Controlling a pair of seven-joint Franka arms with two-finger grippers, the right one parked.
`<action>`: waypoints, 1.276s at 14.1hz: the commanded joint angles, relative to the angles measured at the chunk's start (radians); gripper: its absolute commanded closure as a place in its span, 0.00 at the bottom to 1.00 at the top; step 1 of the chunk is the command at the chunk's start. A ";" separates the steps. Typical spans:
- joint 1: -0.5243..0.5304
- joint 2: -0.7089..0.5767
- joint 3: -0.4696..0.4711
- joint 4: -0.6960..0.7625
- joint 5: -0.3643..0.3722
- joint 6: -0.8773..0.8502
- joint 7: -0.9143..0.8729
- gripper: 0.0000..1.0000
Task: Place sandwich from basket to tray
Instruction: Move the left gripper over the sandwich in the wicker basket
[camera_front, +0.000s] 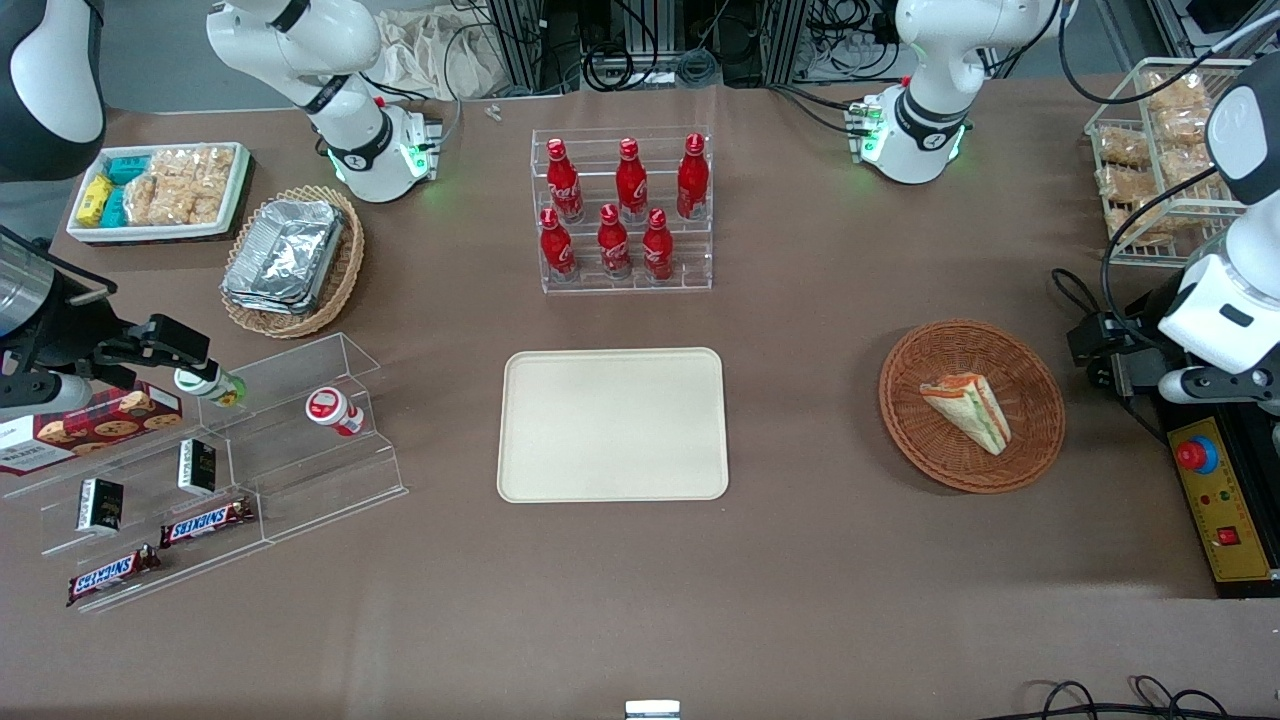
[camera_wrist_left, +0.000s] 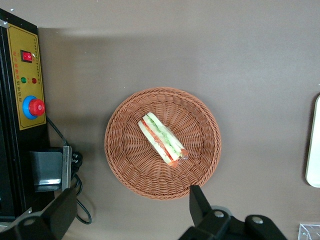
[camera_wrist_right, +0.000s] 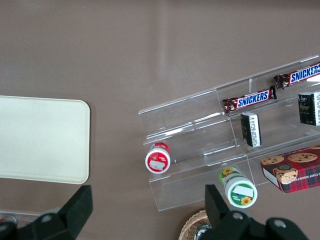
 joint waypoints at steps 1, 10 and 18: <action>-0.025 -0.003 0.020 0.019 -0.006 -0.027 -0.001 0.00; -0.022 -0.025 0.016 -0.168 -0.008 0.060 -0.039 0.00; -0.032 -0.028 0.010 -0.473 -0.022 0.415 -0.286 0.00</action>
